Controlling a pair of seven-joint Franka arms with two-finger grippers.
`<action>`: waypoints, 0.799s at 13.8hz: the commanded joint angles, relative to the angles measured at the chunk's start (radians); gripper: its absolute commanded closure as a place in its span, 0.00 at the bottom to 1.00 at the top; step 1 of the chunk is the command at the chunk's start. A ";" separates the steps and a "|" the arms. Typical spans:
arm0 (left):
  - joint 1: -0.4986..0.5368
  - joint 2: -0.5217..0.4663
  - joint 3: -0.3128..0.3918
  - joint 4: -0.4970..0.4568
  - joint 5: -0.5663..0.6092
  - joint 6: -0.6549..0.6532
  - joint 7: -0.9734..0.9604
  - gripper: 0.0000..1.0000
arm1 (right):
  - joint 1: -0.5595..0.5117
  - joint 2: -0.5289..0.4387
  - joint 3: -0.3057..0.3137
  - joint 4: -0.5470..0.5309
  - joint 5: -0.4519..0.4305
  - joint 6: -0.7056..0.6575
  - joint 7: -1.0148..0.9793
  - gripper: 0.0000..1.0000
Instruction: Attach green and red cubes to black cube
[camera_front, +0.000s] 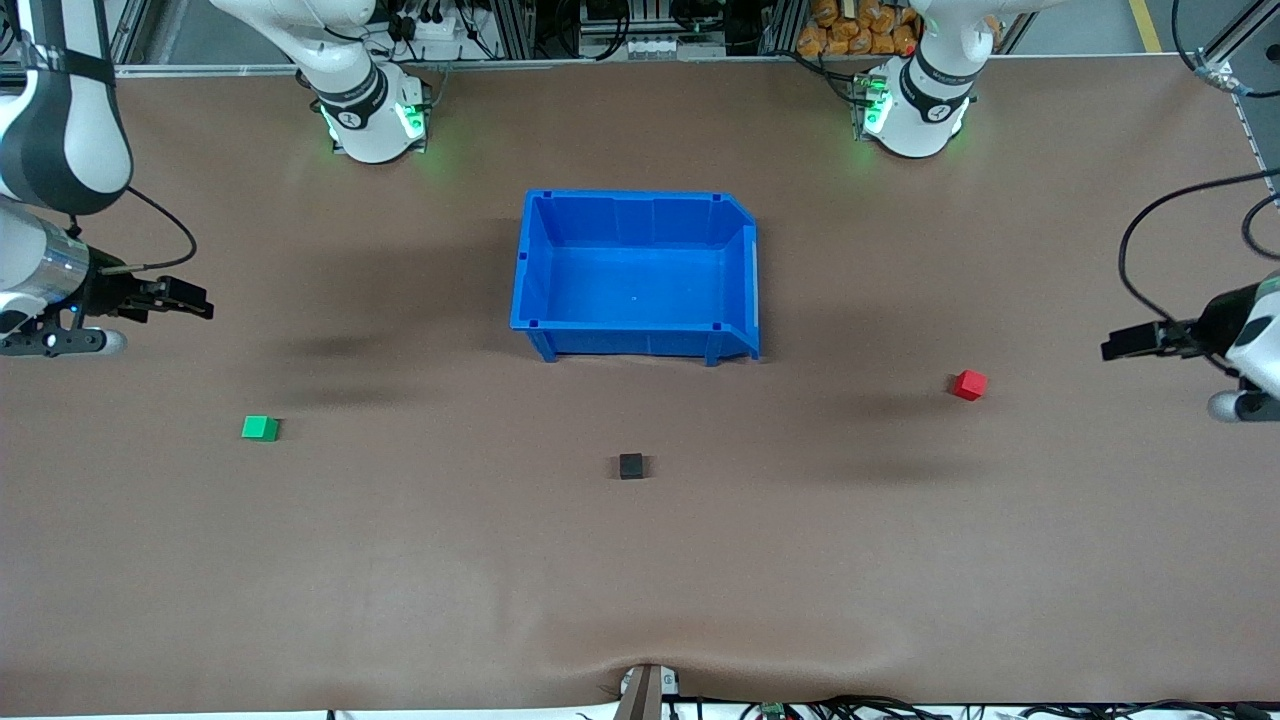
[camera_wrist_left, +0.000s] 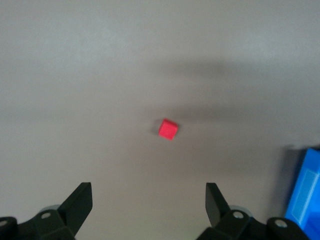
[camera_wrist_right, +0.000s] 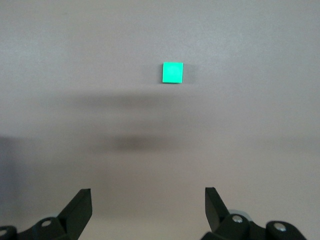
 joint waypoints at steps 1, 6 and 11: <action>-0.009 0.073 -0.005 0.017 -0.019 0.075 0.010 0.00 | -0.022 0.042 0.014 -0.016 0.001 0.069 -0.013 0.00; -0.042 0.175 -0.024 0.016 -0.018 0.155 -0.008 0.00 | -0.038 0.164 0.014 -0.016 0.001 0.170 0.001 0.00; -0.061 0.250 -0.027 -0.043 -0.009 0.224 0.054 0.00 | -0.039 0.286 0.014 -0.013 -0.001 0.311 0.004 0.00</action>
